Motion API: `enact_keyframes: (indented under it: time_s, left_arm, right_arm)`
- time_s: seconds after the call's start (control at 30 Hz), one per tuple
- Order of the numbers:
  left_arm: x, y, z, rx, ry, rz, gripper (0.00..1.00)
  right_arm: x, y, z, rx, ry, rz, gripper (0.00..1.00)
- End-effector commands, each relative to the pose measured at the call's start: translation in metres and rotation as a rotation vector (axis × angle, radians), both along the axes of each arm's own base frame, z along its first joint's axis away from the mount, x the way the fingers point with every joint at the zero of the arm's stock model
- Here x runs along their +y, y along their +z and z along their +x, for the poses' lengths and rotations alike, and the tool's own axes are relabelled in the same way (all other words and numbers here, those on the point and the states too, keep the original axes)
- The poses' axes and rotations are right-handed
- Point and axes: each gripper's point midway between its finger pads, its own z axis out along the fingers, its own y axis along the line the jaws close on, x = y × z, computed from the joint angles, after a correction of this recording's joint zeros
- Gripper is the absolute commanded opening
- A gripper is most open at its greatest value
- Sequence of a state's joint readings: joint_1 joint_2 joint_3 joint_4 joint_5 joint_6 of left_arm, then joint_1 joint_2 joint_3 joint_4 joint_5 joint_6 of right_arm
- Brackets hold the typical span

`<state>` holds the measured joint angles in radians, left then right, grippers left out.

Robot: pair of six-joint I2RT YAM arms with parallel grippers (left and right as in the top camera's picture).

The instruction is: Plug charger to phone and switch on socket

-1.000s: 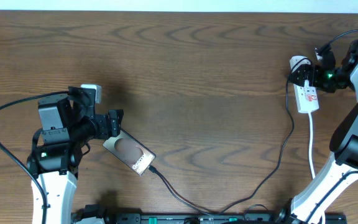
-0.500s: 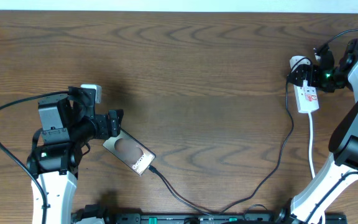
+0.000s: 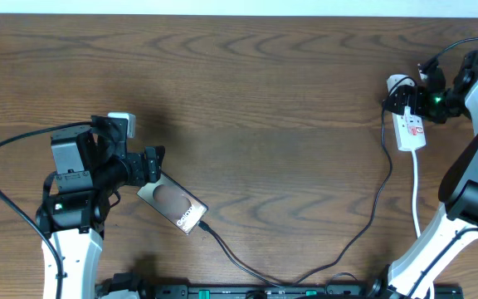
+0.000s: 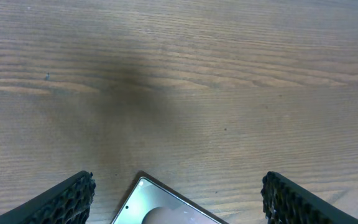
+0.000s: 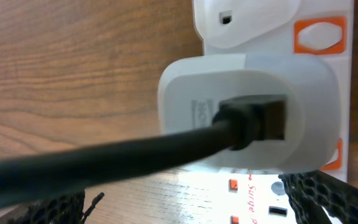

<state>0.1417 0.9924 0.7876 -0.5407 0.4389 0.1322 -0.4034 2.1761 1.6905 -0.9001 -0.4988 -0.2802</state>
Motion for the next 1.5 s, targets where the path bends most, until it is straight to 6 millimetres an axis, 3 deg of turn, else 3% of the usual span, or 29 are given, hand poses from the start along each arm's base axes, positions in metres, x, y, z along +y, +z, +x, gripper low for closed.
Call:
enact_keyframes:
  time_s: [0.0, 0.23, 0.5, 0.77, 1.03, 1.47]
  left_arm:
    - [-0.001, 0.006, 0.003, -0.022, -0.019, 0.010, 0.86]
    - [-0.001, 0.006, 0.003, -0.022, -0.019, 0.010, 0.86]
    - [-0.001, 0.006, 0.003, -0.022, -0.019, 0.010, 0.86]
    - [-0.001, 0.006, 0.003, -0.022, -0.019, 0.010, 0.86]
    - [-0.001, 0.006, 0.003, -0.022, -0.019, 0.010, 0.86]
    - [-0.001, 0.006, 0.003, -0.022, -0.019, 0.010, 0.86]
  right_arm:
    - [-0.009, 0.020, 0.015, -0.051, -0.006, 0.021, 0.99]
    - [-0.022, 0.033, 0.020, -0.077, -0.018, -0.005, 0.99]
    - [-0.014, 0.031, 0.021, -0.072, -0.003, -0.001, 0.99]
    - [0.005, 0.015, 0.021, -0.037, 0.033, 0.015, 0.99]
    - [0.019, -0.017, 0.015, 0.044, 0.042, 0.050, 0.99]
    - [0.024, -0.021, 0.005, 0.095, 0.044, 0.071, 0.99]
